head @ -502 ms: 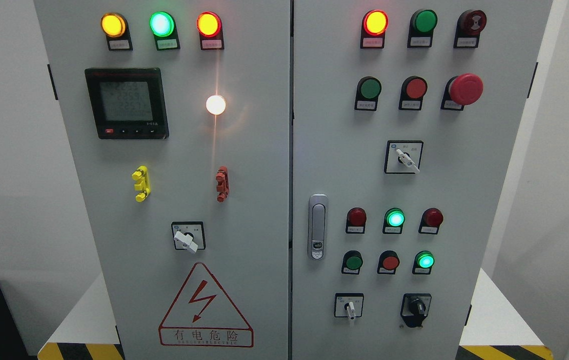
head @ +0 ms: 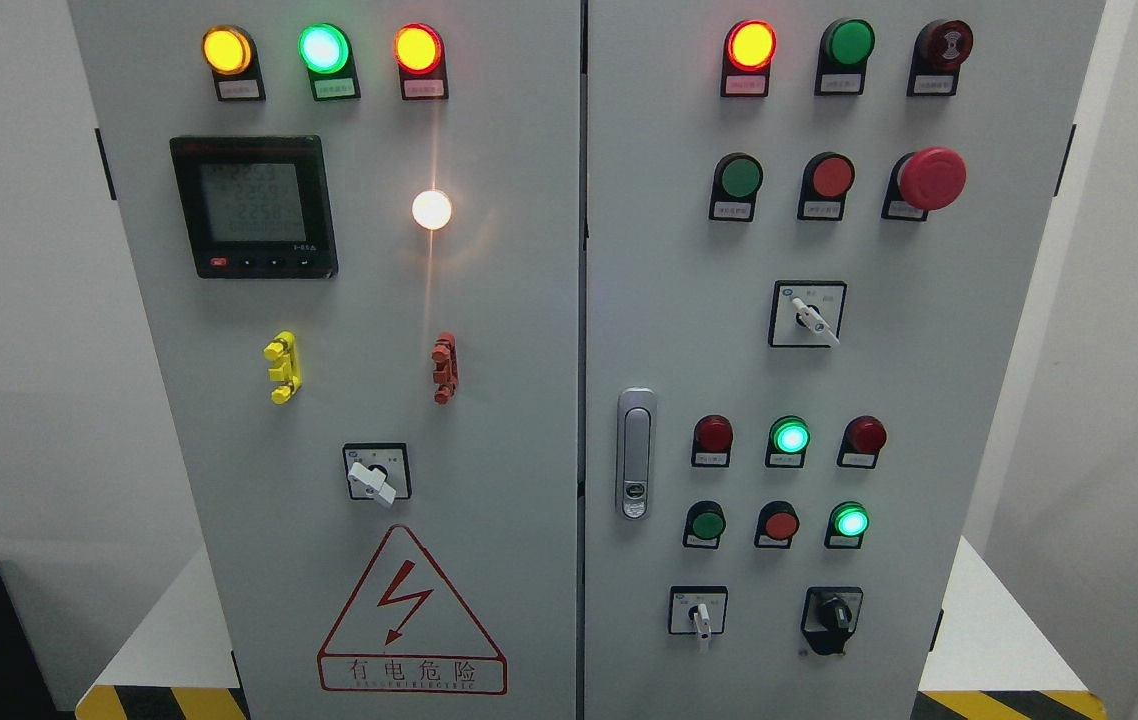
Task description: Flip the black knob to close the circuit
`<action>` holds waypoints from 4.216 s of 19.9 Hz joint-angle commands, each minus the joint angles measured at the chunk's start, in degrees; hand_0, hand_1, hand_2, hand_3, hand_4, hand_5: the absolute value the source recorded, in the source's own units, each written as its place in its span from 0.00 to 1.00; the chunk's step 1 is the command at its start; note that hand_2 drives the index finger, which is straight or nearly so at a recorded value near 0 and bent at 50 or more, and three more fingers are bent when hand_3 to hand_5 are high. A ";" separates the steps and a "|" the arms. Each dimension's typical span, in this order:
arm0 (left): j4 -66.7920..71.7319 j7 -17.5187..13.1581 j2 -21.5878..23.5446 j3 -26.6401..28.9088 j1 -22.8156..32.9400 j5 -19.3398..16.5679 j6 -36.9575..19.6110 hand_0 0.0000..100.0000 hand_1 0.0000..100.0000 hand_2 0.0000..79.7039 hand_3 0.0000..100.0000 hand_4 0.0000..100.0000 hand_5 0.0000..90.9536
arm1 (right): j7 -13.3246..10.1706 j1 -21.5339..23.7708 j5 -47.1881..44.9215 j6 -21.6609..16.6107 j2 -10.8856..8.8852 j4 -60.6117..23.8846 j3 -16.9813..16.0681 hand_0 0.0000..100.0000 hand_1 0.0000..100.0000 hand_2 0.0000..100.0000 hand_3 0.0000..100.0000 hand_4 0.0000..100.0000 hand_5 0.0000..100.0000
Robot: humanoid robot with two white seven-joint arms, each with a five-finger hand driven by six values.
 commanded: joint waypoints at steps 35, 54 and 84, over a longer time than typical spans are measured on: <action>0.00 0.03 0.00 0.00 0.00 0.00 -0.01 0.12 0.56 0.00 0.00 0.00 0.00 | -8.45 1.01 50.74 0.39 0.85 -67.30 -7.99 0.00 0.12 0.82 0.94 0.80 0.71; 0.00 0.03 0.00 0.00 0.00 0.00 -0.01 0.12 0.56 0.00 0.00 0.00 0.00 | -4.41 -5.05 62.36 11.72 1.47 -86.20 -0.97 0.00 0.13 0.86 0.99 0.83 0.75; 0.00 0.03 0.00 0.00 0.00 0.00 -0.01 0.12 0.56 0.00 0.00 0.00 0.00 | 3.94 -17.09 69.22 19.99 1.73 -89.37 2.91 0.00 0.11 0.84 0.98 0.82 0.74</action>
